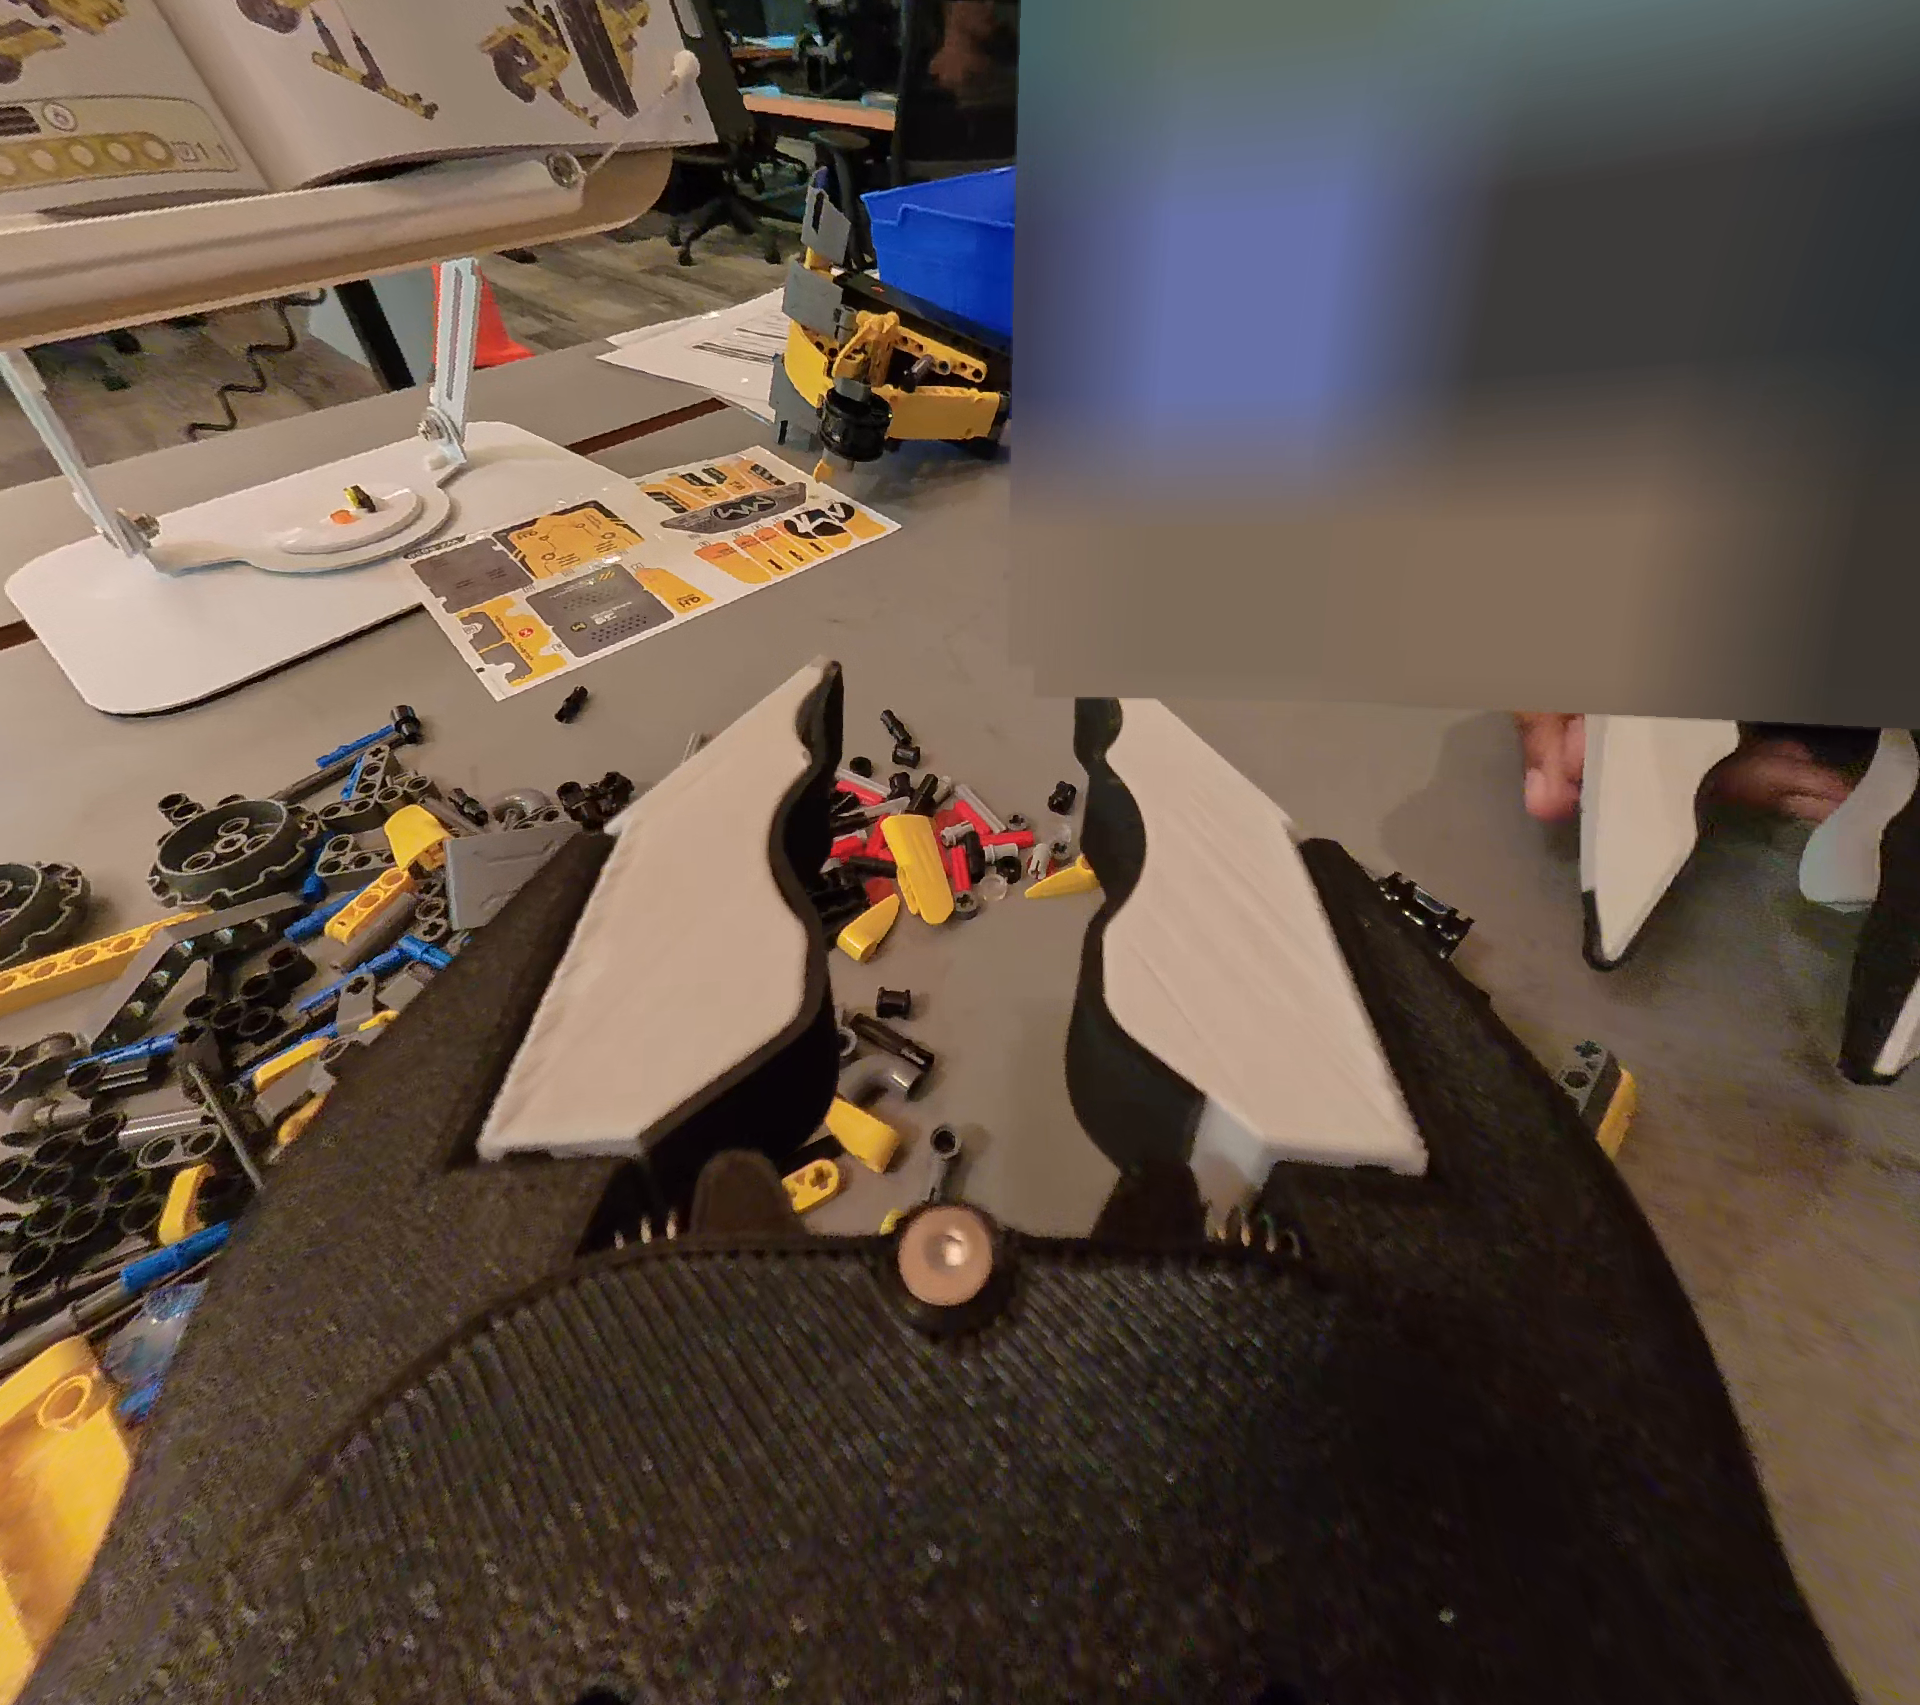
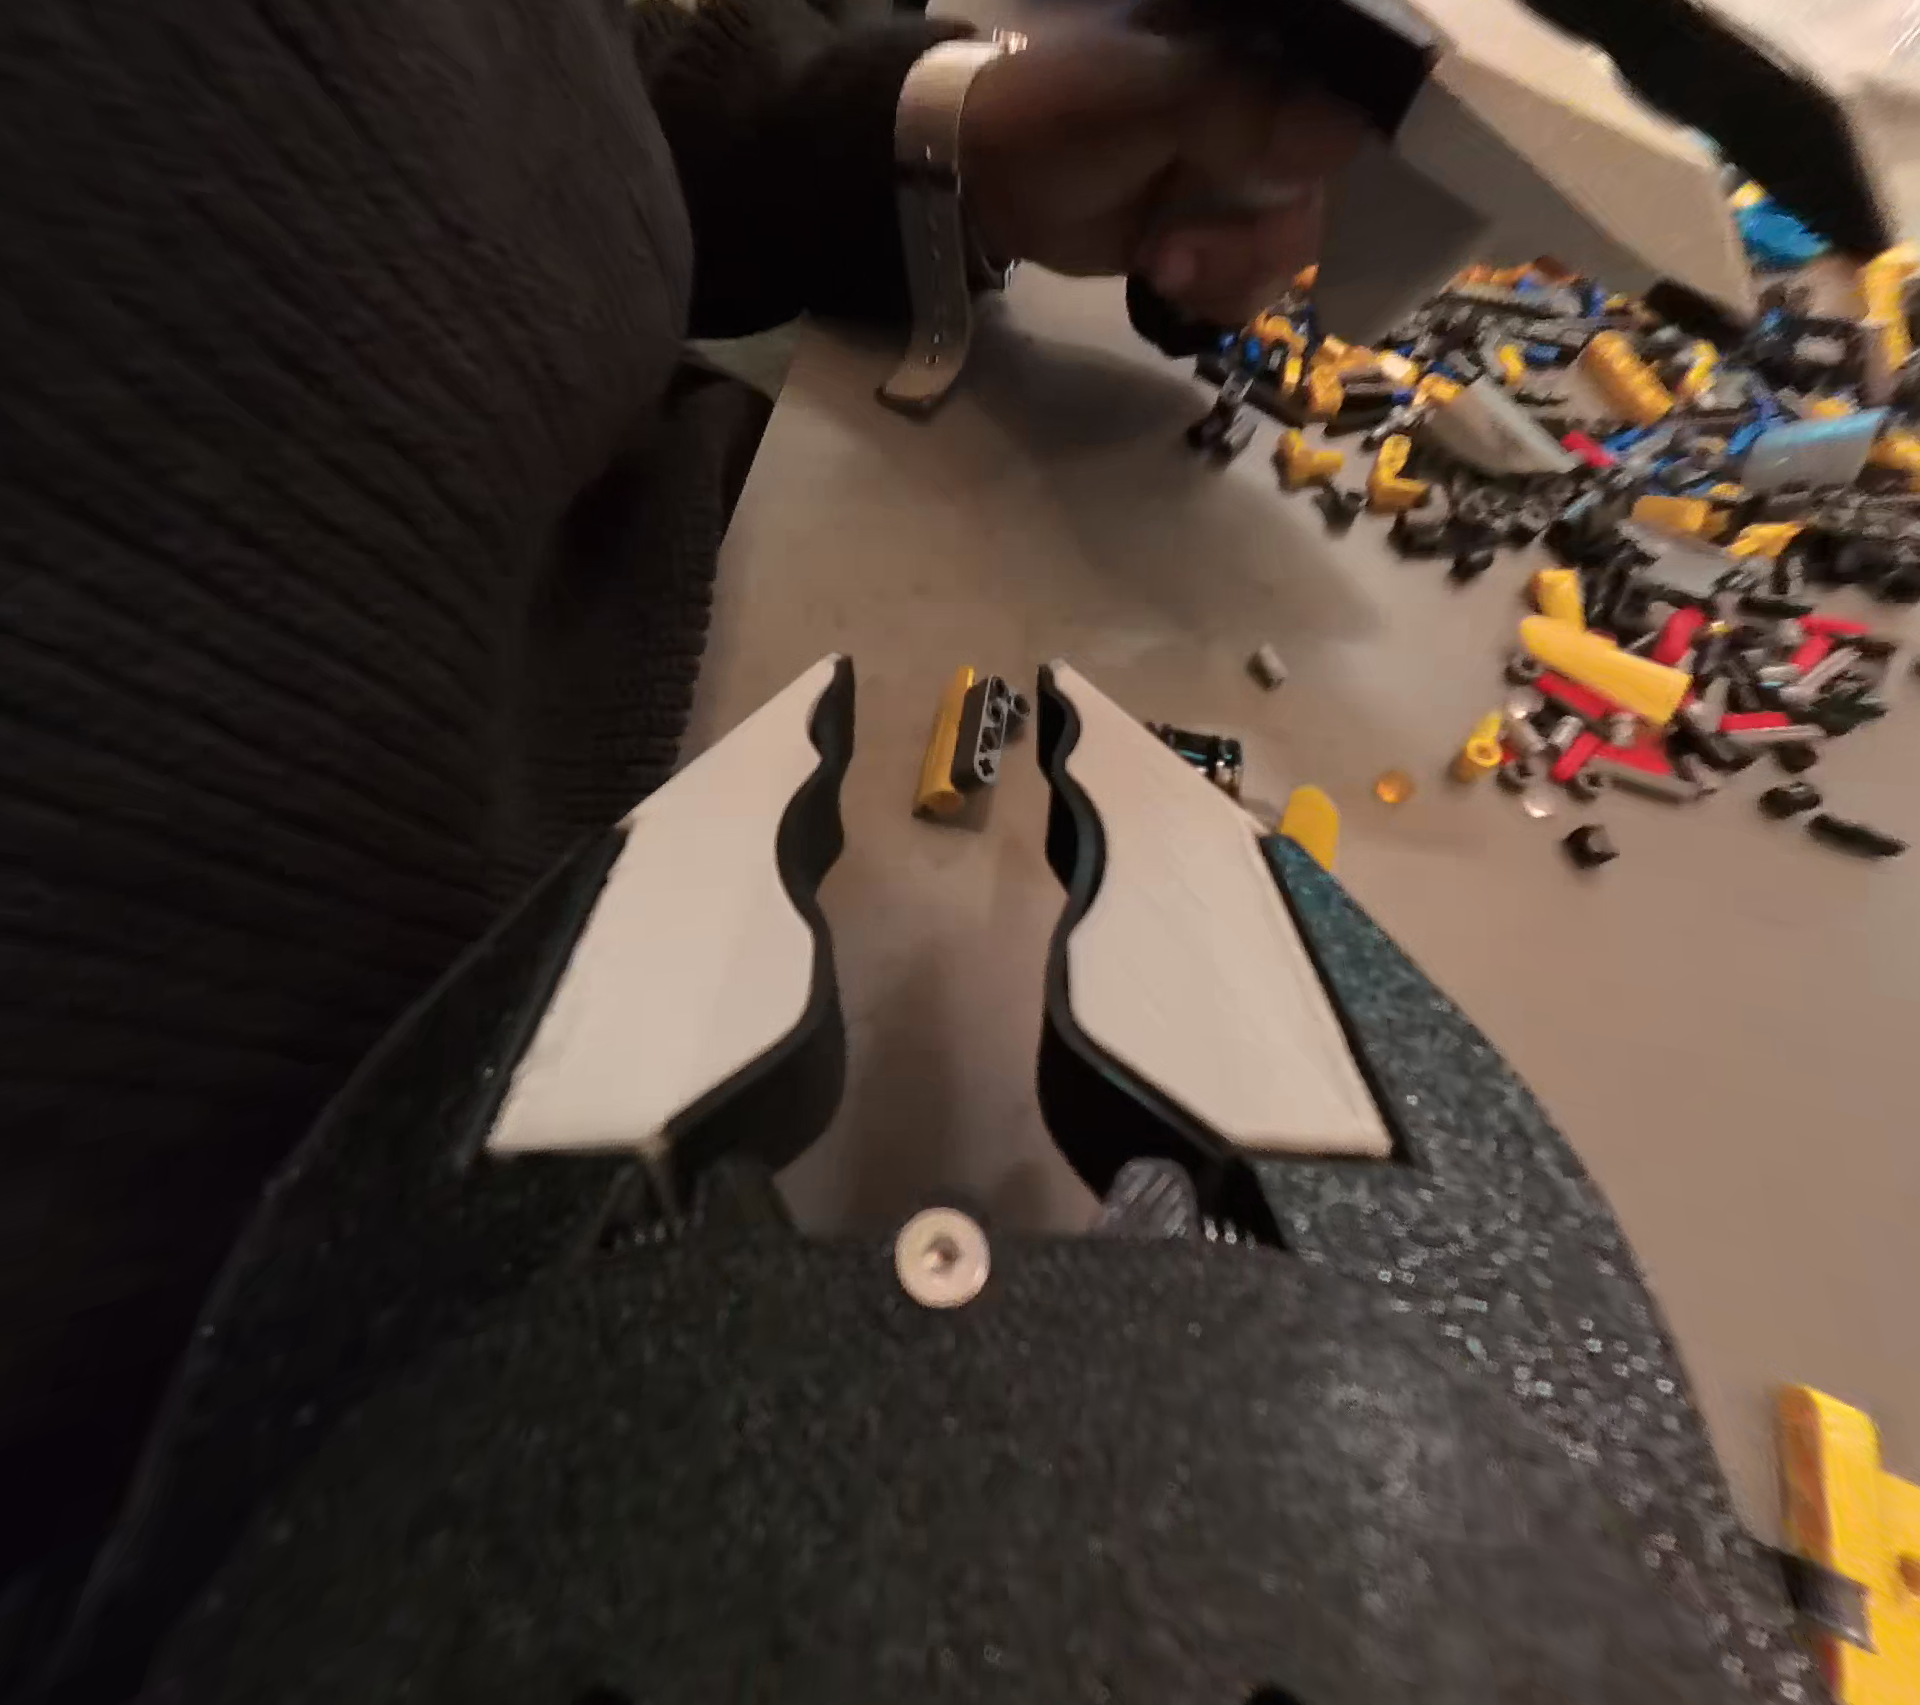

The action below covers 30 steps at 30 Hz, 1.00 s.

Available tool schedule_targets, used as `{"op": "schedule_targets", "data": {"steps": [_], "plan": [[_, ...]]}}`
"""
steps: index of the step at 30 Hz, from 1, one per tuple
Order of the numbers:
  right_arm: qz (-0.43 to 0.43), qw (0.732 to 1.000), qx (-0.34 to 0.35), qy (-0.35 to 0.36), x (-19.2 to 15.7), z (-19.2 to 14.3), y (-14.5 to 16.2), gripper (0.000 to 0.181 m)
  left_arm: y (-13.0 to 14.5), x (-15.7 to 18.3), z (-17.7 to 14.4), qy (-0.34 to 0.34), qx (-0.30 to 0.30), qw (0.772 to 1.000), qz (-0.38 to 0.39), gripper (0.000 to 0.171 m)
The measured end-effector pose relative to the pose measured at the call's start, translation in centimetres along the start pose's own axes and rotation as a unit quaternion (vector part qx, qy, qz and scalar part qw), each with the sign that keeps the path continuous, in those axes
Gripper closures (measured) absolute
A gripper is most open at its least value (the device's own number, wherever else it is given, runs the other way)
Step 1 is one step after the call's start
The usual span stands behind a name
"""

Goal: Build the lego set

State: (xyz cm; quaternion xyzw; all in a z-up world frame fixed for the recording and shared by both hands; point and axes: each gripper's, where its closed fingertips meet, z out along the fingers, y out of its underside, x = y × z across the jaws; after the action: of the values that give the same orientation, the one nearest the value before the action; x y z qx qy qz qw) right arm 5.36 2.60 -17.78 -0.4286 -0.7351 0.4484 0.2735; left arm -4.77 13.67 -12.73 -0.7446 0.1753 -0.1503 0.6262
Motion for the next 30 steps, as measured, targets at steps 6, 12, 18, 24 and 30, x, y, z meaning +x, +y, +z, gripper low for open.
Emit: {"op": "schedule_targets", "data": {"steps": [6,12,18,24,30], "plan": [[-0.065,0.996,-0.062,0.000,-1.2,1.5,1.5,0.147,0.2,1.0,0.4,0.017,-0.005,1.000,0.015,0.130],[-0.088,0.988,-0.124,0.029,-0.7,2.1,3.4,0.153,1.6,3.7,1.1,0.091,-0.047,0.995,-0.017,0.129],[-0.086,0.987,-0.134,0.032,-0.3,1.2,4.2,0.156,2.5,6.8,1.1,0.162,-0.070,0.984,0.010,0.127],[-0.053,0.991,-0.121,0.023,0.5,-0.5,4.4,0.166,3.3,10.1,0.1,0.236,-0.081,0.965,0.075,0.106],[-0.041,0.992,-0.121,0.024,0.7,-0.5,4.5,0.166,4.0,10.3,0.5,0.229,-0.102,0.964,0.091,0.091]]}}
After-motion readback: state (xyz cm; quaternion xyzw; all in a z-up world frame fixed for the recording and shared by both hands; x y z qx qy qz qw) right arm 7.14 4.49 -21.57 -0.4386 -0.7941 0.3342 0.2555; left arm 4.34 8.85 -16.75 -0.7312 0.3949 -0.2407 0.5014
